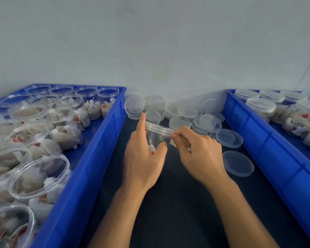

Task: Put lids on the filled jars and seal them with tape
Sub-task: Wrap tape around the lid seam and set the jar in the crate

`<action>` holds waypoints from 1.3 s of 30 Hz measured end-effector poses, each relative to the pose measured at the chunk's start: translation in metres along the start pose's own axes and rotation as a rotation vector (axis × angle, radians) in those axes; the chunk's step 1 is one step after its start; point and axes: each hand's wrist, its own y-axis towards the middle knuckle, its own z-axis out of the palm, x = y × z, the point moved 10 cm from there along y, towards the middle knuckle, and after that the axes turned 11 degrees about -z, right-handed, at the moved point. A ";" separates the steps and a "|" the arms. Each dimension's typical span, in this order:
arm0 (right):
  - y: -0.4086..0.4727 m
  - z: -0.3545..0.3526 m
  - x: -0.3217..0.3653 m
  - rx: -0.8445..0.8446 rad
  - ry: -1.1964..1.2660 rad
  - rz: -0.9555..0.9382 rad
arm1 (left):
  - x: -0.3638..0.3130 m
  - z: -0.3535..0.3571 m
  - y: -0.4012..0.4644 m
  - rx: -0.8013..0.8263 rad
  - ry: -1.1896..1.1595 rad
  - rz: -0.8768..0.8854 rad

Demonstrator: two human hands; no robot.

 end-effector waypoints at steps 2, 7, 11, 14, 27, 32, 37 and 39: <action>0.000 -0.001 0.001 -0.002 -0.005 -0.002 | -0.001 -0.001 -0.001 -0.011 0.000 0.004; 0.000 -0.003 0.003 -0.020 -0.015 -0.016 | -0.003 -0.004 -0.002 -0.047 0.017 0.017; 0.000 -0.003 0.004 -0.035 -0.024 -0.032 | -0.004 -0.004 -0.002 -0.071 0.025 0.010; 0.001 -0.002 0.004 -0.035 -0.032 -0.039 | -0.004 -0.005 -0.003 -0.095 0.029 0.011; 0.003 -0.010 0.013 -0.115 -0.102 -0.009 | 0.004 -0.011 -0.001 -0.138 -0.070 -0.055; 0.004 -0.009 0.012 -0.059 -0.163 -0.016 | 0.005 -0.008 0.001 -0.099 -0.134 -0.066; 0.006 -0.013 0.017 -0.091 -0.221 -0.036 | 0.004 -0.007 0.002 -0.048 -0.211 -0.077; 0.005 -0.013 0.018 -0.091 -0.217 -0.045 | 0.004 -0.008 0.002 -0.035 -0.248 -0.081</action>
